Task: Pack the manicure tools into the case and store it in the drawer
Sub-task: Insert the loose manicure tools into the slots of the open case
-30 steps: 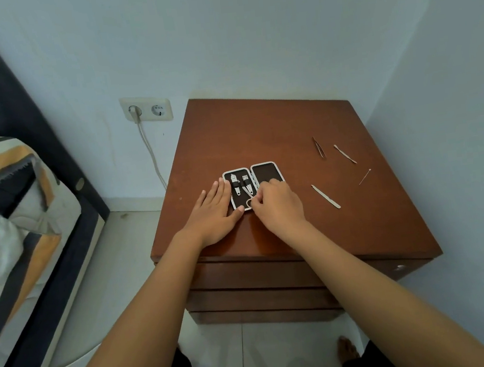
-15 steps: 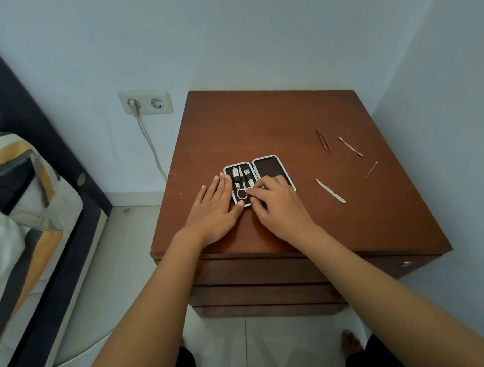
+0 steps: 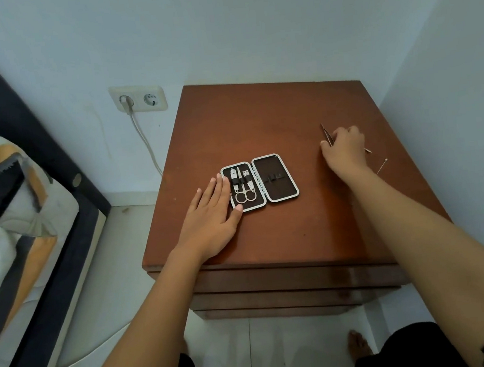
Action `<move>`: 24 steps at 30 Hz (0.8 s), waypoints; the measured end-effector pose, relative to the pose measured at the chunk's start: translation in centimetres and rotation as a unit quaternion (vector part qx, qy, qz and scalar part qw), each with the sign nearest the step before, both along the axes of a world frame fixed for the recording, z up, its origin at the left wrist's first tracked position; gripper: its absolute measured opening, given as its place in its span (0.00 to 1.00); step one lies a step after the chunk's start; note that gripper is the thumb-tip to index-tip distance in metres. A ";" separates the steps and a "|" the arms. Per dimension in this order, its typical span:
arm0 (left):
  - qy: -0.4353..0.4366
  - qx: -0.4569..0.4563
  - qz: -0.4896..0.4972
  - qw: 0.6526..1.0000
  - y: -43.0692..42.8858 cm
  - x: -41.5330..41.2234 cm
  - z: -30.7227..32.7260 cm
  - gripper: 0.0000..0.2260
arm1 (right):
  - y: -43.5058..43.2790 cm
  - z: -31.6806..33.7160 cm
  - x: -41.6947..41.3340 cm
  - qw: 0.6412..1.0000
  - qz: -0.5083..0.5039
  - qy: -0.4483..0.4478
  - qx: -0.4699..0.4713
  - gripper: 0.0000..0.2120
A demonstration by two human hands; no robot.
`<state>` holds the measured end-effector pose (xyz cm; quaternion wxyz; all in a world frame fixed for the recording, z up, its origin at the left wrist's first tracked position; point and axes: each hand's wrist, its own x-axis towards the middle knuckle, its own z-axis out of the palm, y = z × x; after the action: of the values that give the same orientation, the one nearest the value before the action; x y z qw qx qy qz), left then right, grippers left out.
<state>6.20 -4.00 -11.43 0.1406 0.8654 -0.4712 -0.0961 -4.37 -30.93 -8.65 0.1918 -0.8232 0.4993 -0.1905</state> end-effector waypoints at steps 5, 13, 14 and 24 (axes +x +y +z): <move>0.001 -0.006 0.001 1.000 0.0 0.0 0.0 0.28 | 0.1 0.0 0.3 0.999 -0.028 -0.031 -0.001 0.10; 0.003 -0.001 0.003 1.000 0.0 -0.1 0.3 0.28 | 1.9 0.6 -0.5 0.994 0.003 -0.106 0.030 0.08; 0.003 -0.001 0.003 1.000 0.0 -0.1 0.3 0.28 | 2.5 0.9 -0.5 0.991 0.017 -0.129 0.035 0.08; 0.008 -0.001 0.005 1.000 0.0 -0.2 0.4 0.28 | 7.4 3.6 1.1 0.954 0.148 -0.254 0.057 0.03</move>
<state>5.98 -4.00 -11.01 0.1457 0.8667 -0.4660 -0.1023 -3.23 -23.51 -5.07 0.3849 -0.7999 0.3166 -0.3342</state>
